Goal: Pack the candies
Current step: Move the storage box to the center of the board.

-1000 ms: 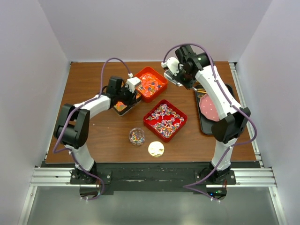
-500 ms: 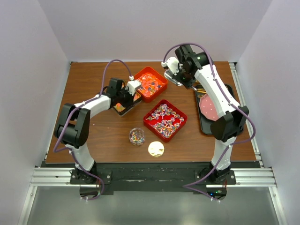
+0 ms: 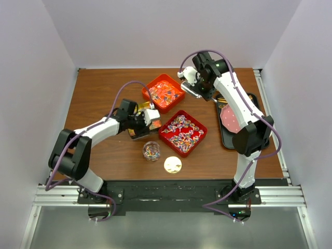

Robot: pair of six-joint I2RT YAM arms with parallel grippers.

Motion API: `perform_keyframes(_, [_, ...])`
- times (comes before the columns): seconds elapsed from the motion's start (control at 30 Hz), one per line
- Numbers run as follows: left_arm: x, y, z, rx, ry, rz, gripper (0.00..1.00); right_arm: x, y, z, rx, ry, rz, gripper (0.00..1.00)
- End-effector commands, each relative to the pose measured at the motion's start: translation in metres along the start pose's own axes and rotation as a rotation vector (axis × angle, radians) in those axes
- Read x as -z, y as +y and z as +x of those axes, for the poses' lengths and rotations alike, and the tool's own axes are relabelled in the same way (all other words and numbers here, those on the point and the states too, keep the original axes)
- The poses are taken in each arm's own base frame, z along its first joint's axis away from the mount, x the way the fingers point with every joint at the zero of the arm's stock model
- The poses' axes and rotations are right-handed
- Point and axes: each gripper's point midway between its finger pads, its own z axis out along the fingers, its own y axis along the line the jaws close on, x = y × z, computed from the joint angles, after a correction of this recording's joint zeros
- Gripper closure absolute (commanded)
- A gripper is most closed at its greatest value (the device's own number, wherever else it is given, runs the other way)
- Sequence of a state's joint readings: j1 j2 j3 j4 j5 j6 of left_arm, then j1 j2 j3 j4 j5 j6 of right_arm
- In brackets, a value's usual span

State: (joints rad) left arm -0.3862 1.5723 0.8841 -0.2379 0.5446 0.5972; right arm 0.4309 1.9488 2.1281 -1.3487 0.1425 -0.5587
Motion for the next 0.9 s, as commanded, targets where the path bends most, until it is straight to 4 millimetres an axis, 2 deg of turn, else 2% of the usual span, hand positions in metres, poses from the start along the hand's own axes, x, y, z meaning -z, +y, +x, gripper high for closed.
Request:
perform_keyframes(0.0, [-0.002,-0.029,0.005,-0.219,-0.007,0.109,1.0,0.029,0.017,0.038,0.027,0.097,-0.069,1.0])
perform_keyframes(0.17, [-0.018,-0.027,-0.007,-0.29,-0.021,0.127,1.0,0.03,0.015,0.038,0.031,0.102,-0.061,1.0])
perform_keyframes(0.2, [-0.018,-0.022,-0.017,-0.279,-0.031,0.121,0.99,0.03,0.015,0.038,0.037,0.104,-0.064,1.0])
perform_keyframes(0.23, [-0.018,-0.021,-0.022,-0.276,-0.04,0.125,0.97,0.03,0.016,0.037,0.047,0.097,-0.068,1.0])
perform_keyframes(0.27, [-0.015,-0.021,-0.027,-0.275,-0.049,0.119,0.9,0.03,0.016,0.036,0.073,0.093,-0.074,1.0])
perform_keyframes(0.3, [-0.01,-0.02,-0.034,-0.262,-0.062,0.107,0.87,0.032,0.015,0.034,0.087,0.074,-0.067,1.0])
perform_keyframes(0.33, [0.003,-0.019,-0.047,-0.275,-0.092,0.081,0.84,0.027,0.019,0.037,0.108,0.08,-0.084,1.0])
perform_keyframes(0.37, [0.011,-0.02,-0.055,-0.275,-0.108,0.068,0.74,0.025,0.021,0.036,0.146,0.062,-0.098,1.0])
perform_keyframes(0.4, [0.02,-0.021,-0.063,-0.239,-0.121,0.057,0.69,0.022,0.017,0.029,0.153,0.021,-0.072,1.0])
perform_keyframes(0.43, [0.04,-0.018,-0.079,-0.226,-0.161,0.007,0.65,0.019,0.02,0.033,0.16,0.019,-0.071,1.0])
perform_keyframes(0.5, [0.061,-0.013,-0.096,-0.094,-0.22,-0.045,0.55,0.014,0.02,0.022,0.192,-0.047,-0.069,1.0])
perform_keyframes(0.53, [0.08,-0.002,-0.103,-0.045,-0.258,-0.097,0.52,0.012,0.024,0.022,0.208,-0.063,-0.075,1.0])
perform_keyframes(0.57, [0.088,0.006,-0.105,0.008,-0.276,-0.124,0.47,0.01,0.025,0.018,0.237,-0.091,-0.08,1.0])
perform_keyframes(0.6, [0.099,0.015,-0.112,0.116,-0.312,-0.153,0.45,0.007,0.024,0.006,0.25,-0.146,-0.064,1.0])
perform_keyframes(0.63, [0.107,0.032,-0.106,0.2,-0.322,-0.184,0.42,0.004,0.026,0.005,0.269,-0.152,-0.061,1.0])
perform_keyframes(0.7, [0.115,0.043,-0.114,0.335,-0.34,-0.166,0.4,0.001,0.033,-0.011,0.32,-0.21,-0.063,1.0])
perform_keyframes(0.73, [0.106,0.047,-0.109,0.39,-0.321,-0.125,0.39,0.002,0.035,-0.016,0.331,-0.229,-0.061,1.0])
perform_keyframes(0.83, [0.102,0.049,-0.127,0.468,-0.371,-0.025,0.38,0.005,0.048,-0.038,0.364,-0.322,-0.081,1.0])
perform_keyframes(0.87, [0.103,0.051,-0.131,0.501,-0.398,-0.009,0.34,0.008,0.055,-0.044,0.38,-0.351,-0.091,1.0])
